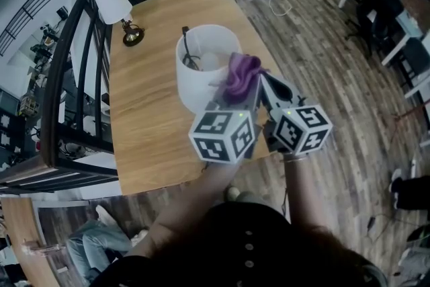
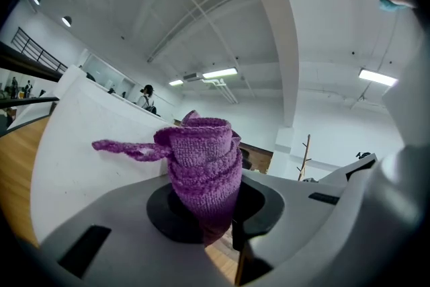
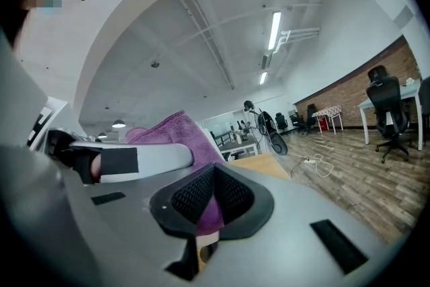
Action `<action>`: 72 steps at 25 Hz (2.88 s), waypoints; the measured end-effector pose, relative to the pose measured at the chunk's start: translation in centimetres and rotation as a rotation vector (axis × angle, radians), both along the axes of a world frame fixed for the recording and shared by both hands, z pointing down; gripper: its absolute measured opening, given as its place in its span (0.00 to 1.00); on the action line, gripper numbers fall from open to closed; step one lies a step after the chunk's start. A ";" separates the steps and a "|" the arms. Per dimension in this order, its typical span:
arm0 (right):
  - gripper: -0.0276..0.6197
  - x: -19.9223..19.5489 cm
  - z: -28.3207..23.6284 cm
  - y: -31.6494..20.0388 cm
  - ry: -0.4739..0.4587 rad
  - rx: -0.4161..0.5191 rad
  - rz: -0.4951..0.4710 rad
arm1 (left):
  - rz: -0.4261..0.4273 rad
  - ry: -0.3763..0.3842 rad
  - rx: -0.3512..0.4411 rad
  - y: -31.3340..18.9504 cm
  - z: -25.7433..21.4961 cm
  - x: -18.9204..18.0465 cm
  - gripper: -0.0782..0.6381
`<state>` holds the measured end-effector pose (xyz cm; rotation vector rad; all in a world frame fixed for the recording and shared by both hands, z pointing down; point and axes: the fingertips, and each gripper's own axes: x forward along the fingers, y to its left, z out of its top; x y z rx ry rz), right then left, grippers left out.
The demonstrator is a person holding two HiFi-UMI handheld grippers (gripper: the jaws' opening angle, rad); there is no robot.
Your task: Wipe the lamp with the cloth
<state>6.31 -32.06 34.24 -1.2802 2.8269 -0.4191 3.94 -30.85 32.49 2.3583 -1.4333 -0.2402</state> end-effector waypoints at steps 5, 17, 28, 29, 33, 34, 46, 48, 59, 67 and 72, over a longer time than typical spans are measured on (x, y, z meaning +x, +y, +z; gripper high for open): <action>0.06 0.0 0.7 0.1 -0.001 -0.013 -0.004 | -0.036 0.022 -0.010 0.0 0.6 -0.1 0.19; 0.06 0.0 2.3 0.6 0.034 -0.053 0.004 | -0.077 0.061 -0.045 0.4 2.2 0.1 0.19; 0.06 -0.1 4.6 0.9 0.122 -0.071 -0.006 | -0.086 0.083 -0.087 0.8 4.5 0.2 0.19; 0.06 0.0 4.9 1.0 0.123 -0.076 -0.005 | -0.085 0.086 -0.089 0.8 4.7 0.2 0.19; 0.06 0.1 6.0 1.4 0.125 -0.099 -0.004 | -0.086 0.113 -0.114 1.2 5.9 0.3 0.19; 0.06 0.1 6.4 1.5 0.125 -0.107 -0.005 | -0.086 0.116 -0.122 1.3 6.3 0.3 0.19; 0.06 0.6 10.0 2.3 0.136 -0.184 0.008 | -0.071 0.105 -0.189 1.8 9.8 0.7 0.19; 0.06 0.8 10.6 2.4 0.147 -0.196 0.009 | -0.063 0.103 -0.200 1.9 10.4 0.9 0.19; 0.06 1.5 12.9 3.7 0.180 -0.252 0.026 | -0.016 0.110 -0.260 2.7 12.9 1.6 0.19; 0.06 1.3 13.1 5.2 0.177 -0.268 0.007 | 0.030 0.115 -0.275 3.7 13.4 1.4 0.19; 0.06 1.3 11.5 5.9 0.121 -0.249 0.000 | 0.078 0.100 -0.230 4.9 12.2 1.0 0.19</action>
